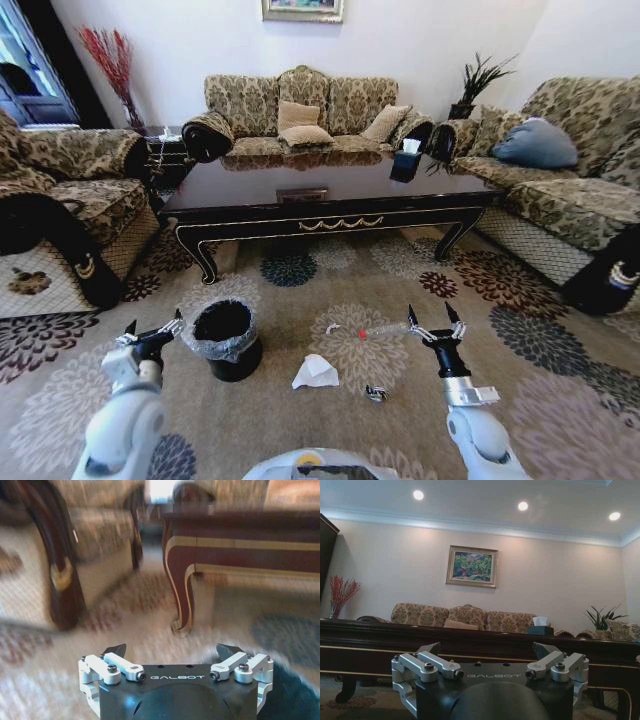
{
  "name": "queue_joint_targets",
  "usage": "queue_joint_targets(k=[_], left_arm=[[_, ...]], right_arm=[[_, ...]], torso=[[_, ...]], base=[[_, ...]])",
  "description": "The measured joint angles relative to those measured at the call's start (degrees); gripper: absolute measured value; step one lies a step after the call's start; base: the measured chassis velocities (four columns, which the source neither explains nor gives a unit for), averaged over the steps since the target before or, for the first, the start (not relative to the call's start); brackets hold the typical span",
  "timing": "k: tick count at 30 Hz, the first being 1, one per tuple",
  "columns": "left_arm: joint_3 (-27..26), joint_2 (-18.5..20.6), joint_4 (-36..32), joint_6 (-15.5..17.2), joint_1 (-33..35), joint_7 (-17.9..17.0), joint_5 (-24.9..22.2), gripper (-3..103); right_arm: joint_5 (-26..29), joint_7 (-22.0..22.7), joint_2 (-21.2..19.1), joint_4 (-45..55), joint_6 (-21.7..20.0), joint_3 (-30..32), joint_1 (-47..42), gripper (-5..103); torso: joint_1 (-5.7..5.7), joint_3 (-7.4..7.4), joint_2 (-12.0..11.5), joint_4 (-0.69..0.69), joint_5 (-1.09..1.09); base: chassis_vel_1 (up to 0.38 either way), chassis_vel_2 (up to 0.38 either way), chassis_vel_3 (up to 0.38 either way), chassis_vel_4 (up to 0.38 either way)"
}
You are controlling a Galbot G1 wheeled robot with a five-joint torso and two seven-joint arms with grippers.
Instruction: Move to the front of the table and pick up the trash from the floor, then place it into the trash bin.
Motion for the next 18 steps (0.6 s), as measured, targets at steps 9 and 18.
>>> queue_joint_targets(k=[9,18], left_arm=[[1.36,-2.77,9.62,5.42,-5.35,1.11,-8.96,100],[0.82,-2.35,16.16,4.71,-10.79,0.31,-16.51,100]], right_arm=[[-1.22,-0.1,-0.03,-1.07,0.01,-0.05,-0.19,100],[-2.27,-0.12,0.08,-2.27,0.19,-0.59,-0.38,100]], torso=[[0.0,0.0,0.0,0.0,0.01],[0.0,0.0,0.0,0.0,0.02]], base=[[0.0,0.0,0.0,0.0],[0.0,0.0,0.0,0.0]])
